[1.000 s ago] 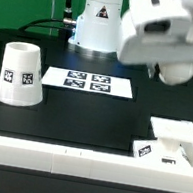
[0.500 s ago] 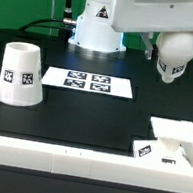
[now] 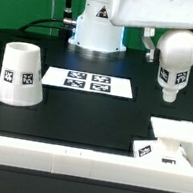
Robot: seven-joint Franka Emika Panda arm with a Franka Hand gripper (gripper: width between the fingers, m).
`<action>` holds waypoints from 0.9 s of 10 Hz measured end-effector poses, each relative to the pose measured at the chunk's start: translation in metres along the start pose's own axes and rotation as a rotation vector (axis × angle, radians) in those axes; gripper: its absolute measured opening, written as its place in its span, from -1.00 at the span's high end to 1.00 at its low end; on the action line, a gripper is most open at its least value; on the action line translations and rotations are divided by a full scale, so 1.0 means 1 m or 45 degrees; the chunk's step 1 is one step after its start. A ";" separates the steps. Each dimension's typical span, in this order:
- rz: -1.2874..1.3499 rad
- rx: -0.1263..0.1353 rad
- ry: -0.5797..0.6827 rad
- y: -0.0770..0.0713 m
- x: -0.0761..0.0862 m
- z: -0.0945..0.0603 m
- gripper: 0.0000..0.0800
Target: Assemble lamp
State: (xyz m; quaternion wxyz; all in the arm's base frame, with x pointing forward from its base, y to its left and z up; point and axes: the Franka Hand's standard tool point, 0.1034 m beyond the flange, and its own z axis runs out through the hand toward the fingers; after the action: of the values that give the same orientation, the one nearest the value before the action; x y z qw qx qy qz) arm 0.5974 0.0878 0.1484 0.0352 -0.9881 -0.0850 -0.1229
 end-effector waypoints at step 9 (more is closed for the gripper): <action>-0.372 -0.073 0.161 -0.002 0.028 0.006 -0.44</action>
Offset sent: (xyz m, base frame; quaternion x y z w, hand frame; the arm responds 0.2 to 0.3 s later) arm 0.0000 0.0000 0.0000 0.0000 0.0000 0.0000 1.0000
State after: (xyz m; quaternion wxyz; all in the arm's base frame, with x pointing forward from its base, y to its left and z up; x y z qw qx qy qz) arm 0.6253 0.0950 0.1498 -0.0058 -0.9562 -0.2217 -0.1912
